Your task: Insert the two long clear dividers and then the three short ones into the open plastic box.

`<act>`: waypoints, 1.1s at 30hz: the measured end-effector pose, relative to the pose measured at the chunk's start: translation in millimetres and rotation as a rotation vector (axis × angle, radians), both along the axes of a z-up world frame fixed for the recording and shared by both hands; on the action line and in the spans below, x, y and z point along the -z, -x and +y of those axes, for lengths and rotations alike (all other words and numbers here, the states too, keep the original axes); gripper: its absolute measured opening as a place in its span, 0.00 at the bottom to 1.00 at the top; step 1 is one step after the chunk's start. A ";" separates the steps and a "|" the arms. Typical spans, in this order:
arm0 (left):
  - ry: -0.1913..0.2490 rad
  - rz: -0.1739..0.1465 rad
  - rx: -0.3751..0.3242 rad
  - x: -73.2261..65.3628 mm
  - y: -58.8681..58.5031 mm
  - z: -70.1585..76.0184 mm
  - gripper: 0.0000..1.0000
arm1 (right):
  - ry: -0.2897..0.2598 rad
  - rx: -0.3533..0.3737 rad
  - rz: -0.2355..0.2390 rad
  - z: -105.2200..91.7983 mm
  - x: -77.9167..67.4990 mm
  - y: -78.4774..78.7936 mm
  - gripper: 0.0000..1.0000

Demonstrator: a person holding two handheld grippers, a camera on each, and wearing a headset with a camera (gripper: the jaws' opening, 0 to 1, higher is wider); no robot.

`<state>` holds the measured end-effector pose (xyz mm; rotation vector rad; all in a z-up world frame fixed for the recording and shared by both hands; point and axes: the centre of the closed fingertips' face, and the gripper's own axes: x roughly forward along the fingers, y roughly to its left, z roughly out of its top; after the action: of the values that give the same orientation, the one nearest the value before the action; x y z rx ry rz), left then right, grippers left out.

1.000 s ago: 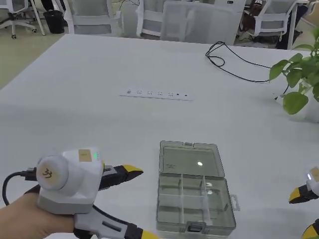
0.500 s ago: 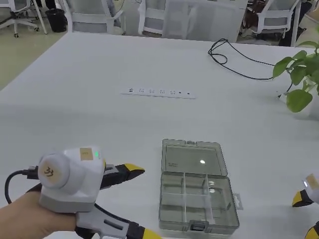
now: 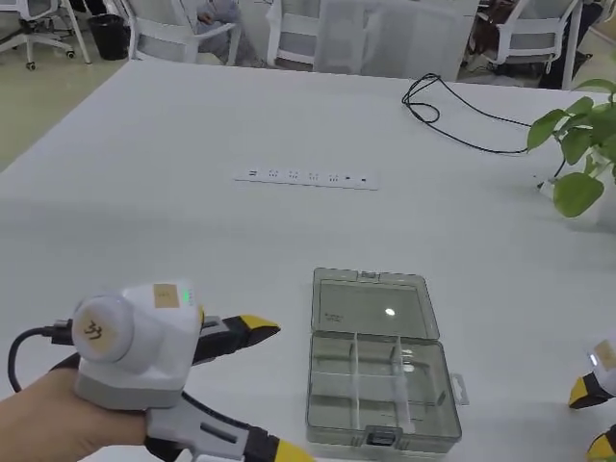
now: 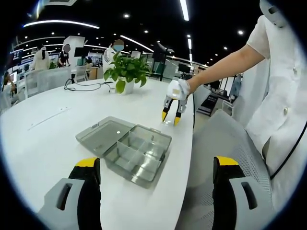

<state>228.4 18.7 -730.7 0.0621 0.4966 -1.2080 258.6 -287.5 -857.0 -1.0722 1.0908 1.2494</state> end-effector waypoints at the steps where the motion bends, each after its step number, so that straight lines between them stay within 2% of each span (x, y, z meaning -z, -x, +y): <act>1: 0.001 0.000 0.000 0.0 0.1 0.1 1.00 | 0.003 -0.002 0.000 -0.2 0.4 -0.2 0.33; 7: -0.001 0.000 -0.001 -0.8 0.7 0.9 1.00 | 0.007 -0.003 -0.018 1.1 -1.7 -0.5 0.33; 13: 0.001 0.000 -0.006 -3.1 -0.4 2.0 1.00 | -0.032 0.006 -0.059 11.5 -16.9 -4.9 0.33; 22: 0.041 0.003 -0.049 -17.1 -13.5 -1.7 0.97 | -0.109 -0.006 -0.172 46.5 -64.9 -13.2 0.33; 24: 0.057 0.010 -0.066 -21.7 -18.0 -4.1 0.95 | -0.122 -0.008 -0.190 55.6 -74.9 -13.1 0.33; 27: 0.108 0.032 -0.095 -31.8 -24.9 -10.6 0.95 | -0.137 -0.019 -0.216 69.1 -87.5 -12.4 0.33; 32: 0.145 0.043 -0.111 -44.8 -30.0 -22.1 0.93 | -0.173 -0.015 -0.250 89.2 -106.7 -12.8 0.33; 33: 0.155 0.057 -0.123 -47.0 -32.8 -24.5 0.91 | -0.178 -0.018 -0.262 95.6 -112.3 -12.4 0.33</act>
<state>261.2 -5.9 -683.7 -0.1337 0.4483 -1.1266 271.0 -191.9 -744.8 -1.0762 0.7590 1.1585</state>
